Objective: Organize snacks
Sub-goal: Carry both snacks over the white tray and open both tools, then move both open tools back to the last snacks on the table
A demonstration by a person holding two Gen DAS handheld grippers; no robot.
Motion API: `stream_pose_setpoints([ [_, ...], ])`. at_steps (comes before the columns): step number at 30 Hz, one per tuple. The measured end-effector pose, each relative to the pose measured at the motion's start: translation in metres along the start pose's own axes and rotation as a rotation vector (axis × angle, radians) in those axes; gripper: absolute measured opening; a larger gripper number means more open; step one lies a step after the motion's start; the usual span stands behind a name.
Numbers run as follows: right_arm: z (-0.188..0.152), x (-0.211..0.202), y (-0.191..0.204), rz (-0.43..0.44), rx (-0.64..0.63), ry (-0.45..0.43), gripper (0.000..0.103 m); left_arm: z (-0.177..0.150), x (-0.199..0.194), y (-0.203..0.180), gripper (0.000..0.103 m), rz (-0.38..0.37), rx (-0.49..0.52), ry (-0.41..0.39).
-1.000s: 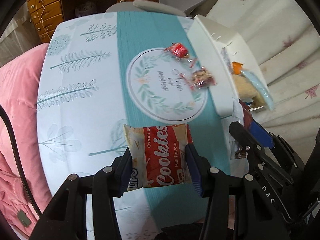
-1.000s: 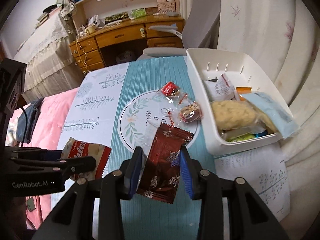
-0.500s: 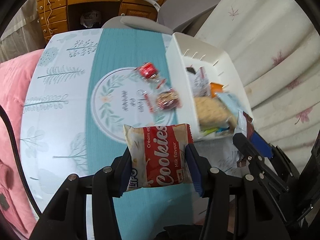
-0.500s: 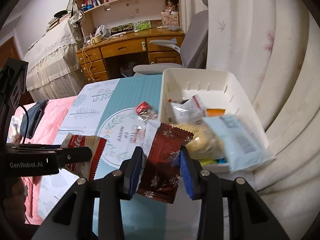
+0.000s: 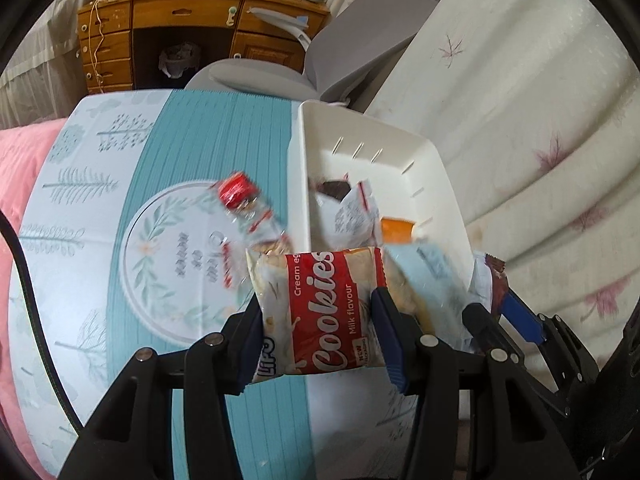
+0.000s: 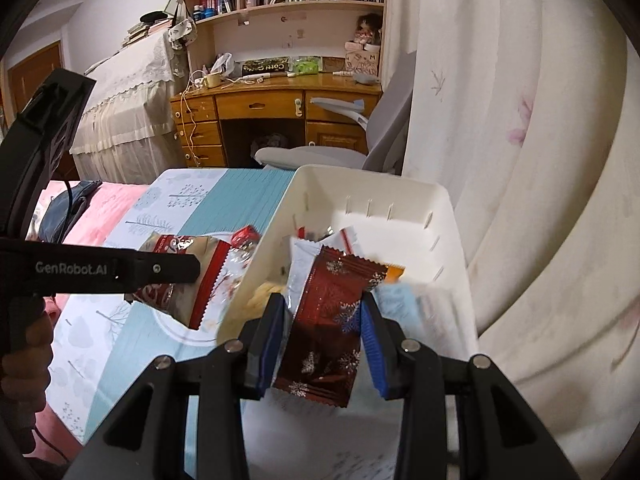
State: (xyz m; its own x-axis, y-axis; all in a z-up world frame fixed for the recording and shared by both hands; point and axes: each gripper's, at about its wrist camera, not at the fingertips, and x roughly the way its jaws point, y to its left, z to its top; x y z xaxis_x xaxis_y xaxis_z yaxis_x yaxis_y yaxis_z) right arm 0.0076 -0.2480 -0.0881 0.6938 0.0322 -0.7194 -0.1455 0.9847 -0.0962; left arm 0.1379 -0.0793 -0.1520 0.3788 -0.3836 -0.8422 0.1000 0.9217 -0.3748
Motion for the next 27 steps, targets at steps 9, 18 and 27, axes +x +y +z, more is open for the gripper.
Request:
stream_pose_setpoints([
  [9, 0.029, 0.01, -0.046, -0.021, 0.017, -0.052, 0.038, 0.037, 0.02, -0.037, 0.049, -0.003, 0.006, -0.038],
  [18, 0.047, 0.024, -0.079, -0.012, 0.076, -0.065, 0.043, 0.05, 0.032, -0.058, 0.05, 0.004, 0.017, -0.033],
  [27, 0.045, 0.037, -0.083, 0.045, 0.127, -0.013, 0.069, 0.043, 0.032, -0.044, 0.067, 0.035, -0.019, -0.011],
])
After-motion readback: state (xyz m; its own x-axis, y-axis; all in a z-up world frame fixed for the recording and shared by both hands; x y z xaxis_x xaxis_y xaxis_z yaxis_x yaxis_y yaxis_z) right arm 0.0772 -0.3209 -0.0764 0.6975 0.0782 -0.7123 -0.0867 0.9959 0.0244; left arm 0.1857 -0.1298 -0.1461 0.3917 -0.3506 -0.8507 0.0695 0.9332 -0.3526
